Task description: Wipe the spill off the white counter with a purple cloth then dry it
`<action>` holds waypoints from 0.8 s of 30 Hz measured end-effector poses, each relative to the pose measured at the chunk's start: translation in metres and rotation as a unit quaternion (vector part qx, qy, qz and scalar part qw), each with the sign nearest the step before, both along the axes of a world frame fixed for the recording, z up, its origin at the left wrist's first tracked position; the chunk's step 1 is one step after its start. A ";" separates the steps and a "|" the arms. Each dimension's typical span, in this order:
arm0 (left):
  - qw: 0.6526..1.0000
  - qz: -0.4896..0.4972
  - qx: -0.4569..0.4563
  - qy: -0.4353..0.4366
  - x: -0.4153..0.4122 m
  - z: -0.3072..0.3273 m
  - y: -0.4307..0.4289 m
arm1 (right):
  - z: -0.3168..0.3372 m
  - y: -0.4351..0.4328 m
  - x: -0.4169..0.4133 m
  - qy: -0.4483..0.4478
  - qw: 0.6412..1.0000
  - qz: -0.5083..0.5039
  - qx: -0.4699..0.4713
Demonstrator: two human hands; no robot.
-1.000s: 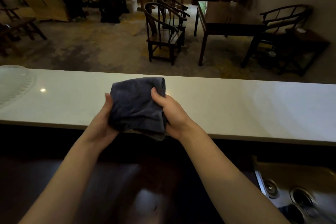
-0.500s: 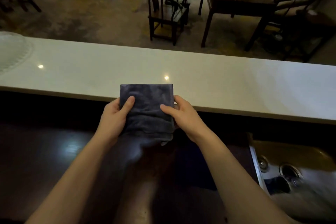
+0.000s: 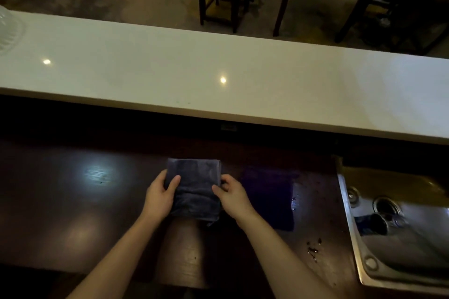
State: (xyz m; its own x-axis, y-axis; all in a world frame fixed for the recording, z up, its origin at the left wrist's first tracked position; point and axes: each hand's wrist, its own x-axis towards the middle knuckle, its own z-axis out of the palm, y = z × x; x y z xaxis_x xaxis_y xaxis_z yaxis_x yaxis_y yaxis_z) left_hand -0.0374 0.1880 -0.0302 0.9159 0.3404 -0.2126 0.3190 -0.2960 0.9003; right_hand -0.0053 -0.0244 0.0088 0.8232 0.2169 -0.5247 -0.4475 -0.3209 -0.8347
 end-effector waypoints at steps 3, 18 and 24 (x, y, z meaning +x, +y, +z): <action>0.998 -0.004 0.048 0.027 -0.006 -0.017 -0.003 | -0.016 0.000 -0.005 -0.005 0.997 0.015 -0.070; 0.989 0.003 0.143 0.046 -0.009 -0.009 -0.016 | -0.028 0.002 -0.007 -0.088 0.973 0.043 -0.209; 0.971 -0.011 0.234 0.046 -0.009 0.008 -0.017 | -0.019 0.001 -0.004 -0.112 0.963 0.069 -0.237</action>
